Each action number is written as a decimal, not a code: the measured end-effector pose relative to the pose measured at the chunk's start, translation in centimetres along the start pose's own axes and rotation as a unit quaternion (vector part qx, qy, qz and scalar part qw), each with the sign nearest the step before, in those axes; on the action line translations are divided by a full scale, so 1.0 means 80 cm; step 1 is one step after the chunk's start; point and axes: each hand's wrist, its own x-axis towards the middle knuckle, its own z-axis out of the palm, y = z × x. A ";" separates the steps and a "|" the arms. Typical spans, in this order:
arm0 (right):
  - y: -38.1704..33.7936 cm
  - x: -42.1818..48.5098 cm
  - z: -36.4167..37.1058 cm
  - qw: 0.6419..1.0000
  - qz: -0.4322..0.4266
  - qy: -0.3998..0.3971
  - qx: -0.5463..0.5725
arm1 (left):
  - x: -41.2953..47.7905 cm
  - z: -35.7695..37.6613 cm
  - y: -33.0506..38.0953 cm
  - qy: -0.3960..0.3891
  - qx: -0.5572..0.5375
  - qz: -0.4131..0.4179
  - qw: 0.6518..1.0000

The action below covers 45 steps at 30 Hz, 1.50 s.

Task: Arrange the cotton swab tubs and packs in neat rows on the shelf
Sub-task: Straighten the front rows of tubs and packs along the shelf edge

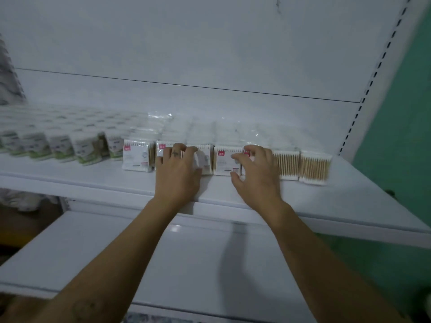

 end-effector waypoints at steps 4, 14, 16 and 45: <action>-0.017 0.015 0.011 0.998 0.013 -0.042 -0.038 | 0.009 0.000 -0.006 -0.003 -0.023 0.024 0.999; -0.015 0.021 0.026 0.994 0.031 -0.070 -0.080 | 0.021 0.024 -0.022 0.035 -0.100 0.103 0.989; -0.013 0.020 0.027 0.994 0.029 -0.068 -0.080 | 0.022 0.026 -0.023 0.033 -0.104 0.101 0.989; 0.066 -0.004 -0.059 0.993 0.066 0.032 -0.093 | -0.003 0.021 0.067 0.021 -0.054 0.156 0.986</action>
